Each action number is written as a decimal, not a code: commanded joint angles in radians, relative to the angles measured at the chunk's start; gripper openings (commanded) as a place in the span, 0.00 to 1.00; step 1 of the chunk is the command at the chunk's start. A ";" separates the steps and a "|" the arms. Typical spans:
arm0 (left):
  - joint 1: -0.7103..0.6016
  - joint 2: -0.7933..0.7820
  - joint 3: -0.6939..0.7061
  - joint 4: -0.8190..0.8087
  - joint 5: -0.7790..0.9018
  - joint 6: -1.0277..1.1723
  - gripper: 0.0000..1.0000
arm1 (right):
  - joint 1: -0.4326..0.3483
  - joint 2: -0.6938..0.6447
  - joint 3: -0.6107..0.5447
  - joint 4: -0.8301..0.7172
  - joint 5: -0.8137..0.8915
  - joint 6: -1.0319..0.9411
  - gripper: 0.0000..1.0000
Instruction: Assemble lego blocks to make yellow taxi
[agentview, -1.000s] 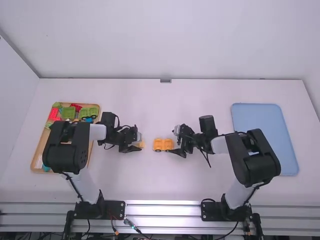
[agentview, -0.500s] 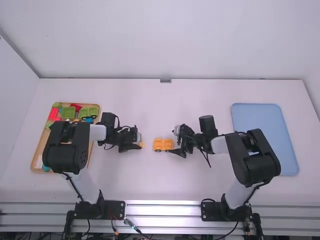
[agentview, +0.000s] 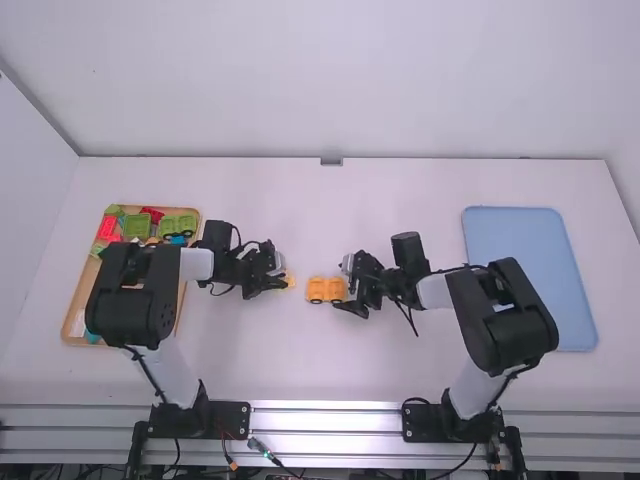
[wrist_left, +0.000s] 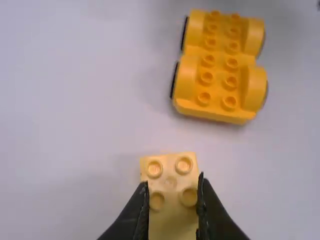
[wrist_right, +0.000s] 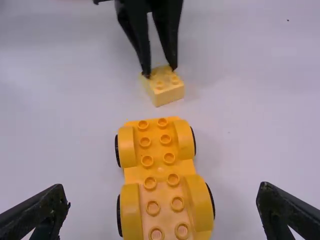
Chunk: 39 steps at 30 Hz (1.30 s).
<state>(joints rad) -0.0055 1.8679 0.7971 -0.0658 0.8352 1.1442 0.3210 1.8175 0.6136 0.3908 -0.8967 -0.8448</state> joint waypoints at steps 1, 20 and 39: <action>-0.031 0.017 0.018 -0.018 -0.134 -0.103 0.02 | 0.008 0.008 -0.005 0.000 0.038 0.010 0.99; -0.054 0.017 0.015 0.014 -0.156 -0.135 0.99 | -0.012 0.008 0.002 -0.002 0.023 0.011 0.99; -0.061 0.017 -0.056 0.089 -0.176 -0.169 0.68 | -0.015 0.008 0.010 0.003 0.023 0.019 0.99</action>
<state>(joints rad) -0.0639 1.8755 0.7712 0.0463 0.6735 0.9913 0.3092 1.8175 0.6140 0.3931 -0.8654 -0.8314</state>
